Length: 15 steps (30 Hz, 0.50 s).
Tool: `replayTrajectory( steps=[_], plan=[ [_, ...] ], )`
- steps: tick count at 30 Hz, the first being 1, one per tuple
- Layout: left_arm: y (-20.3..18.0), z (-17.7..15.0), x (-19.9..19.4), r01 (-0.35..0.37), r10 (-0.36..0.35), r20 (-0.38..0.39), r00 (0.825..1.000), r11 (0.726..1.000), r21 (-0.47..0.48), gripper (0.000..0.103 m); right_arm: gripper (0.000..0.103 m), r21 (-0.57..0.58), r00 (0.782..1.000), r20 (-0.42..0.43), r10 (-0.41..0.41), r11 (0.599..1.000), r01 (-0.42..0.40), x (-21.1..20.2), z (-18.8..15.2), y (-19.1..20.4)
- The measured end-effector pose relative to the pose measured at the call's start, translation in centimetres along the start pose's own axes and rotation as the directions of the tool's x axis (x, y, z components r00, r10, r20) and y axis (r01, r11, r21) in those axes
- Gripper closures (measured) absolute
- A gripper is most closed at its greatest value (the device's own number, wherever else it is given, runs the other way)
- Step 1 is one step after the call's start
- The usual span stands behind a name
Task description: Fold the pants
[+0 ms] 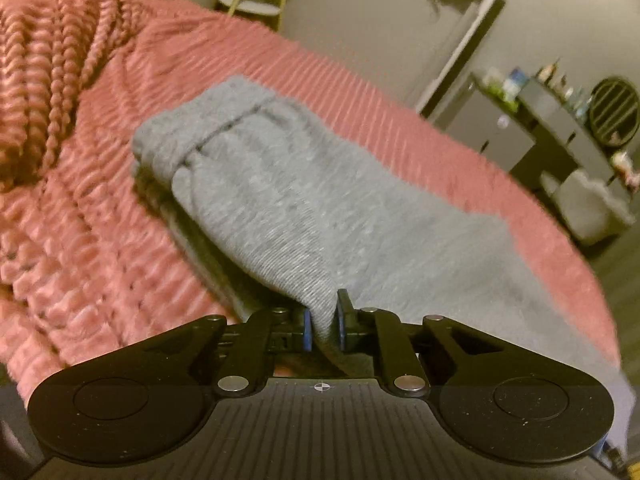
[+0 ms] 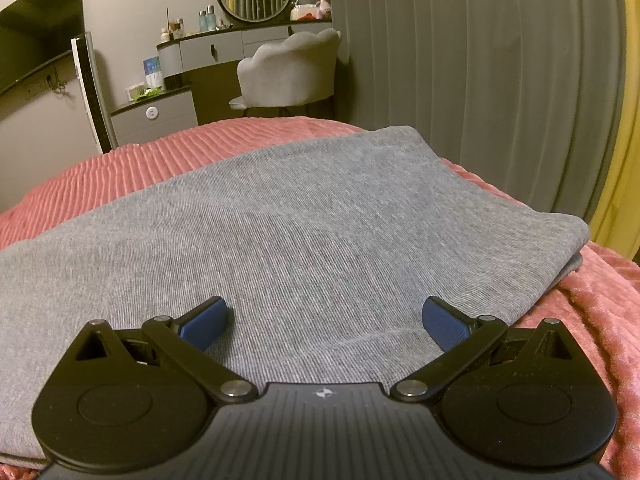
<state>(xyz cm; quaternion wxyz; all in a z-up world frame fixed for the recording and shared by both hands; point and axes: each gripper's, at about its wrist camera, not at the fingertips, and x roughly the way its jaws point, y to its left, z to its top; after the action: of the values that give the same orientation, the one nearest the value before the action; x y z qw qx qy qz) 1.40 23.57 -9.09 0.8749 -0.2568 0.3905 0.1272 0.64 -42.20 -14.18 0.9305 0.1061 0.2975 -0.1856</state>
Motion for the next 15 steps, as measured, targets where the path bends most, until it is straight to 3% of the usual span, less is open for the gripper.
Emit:
replayTrajectory(
  steps=[2, 4, 7, 9, 12, 15],
  plan=[
    [0.3, -0.1, 1.5, -0.049, 0.049, -0.053, 0.997, 0.999, -0.005, 0.080, 0.000, -0.001, 1.000, 0.000, -0.001, 1.000, 0.001, 0.0, 0.0, 0.0],
    [0.6, 0.0, 1.5, -0.048, 0.045, -0.055, 0.997, 0.998, -0.046, 0.077, 0.000, -0.001, 1.000, -0.001, -0.001, 1.000, 0.001, 0.0, 0.0, 0.0],
    [-0.3, 0.4, -0.4, -0.136, 0.136, 0.046, 0.990, 0.991, 0.008, 0.055, 0.000, -0.020, 1.000, -0.024, -0.003, 1.000, 0.003, -0.1, 0.5, 0.1],
    [-1.0, 0.5, -1.7, -0.171, 0.162, 0.136, 0.977, 0.983, 0.059, 0.049, 0.000, -0.040, 0.999, -0.053, -0.012, 0.999, 0.010, -0.5, 1.0, 0.1],
    [-1.7, 0.3, -2.7, -0.165, 0.142, 0.214, 0.966, 0.982, 0.090, 0.044, 0.000, 0.015, 0.998, -0.062, 0.001, 1.000, 0.000, -2.1, 1.3, -0.9],
    [-3.2, -0.4, -2.1, -0.112, 0.082, 0.184, 0.979, 0.981, 0.161, 0.040, 0.001, 0.065, 0.998, -0.036, 0.041, 0.997, -0.039, -4.0, 1.0, -2.3]
  ],
)
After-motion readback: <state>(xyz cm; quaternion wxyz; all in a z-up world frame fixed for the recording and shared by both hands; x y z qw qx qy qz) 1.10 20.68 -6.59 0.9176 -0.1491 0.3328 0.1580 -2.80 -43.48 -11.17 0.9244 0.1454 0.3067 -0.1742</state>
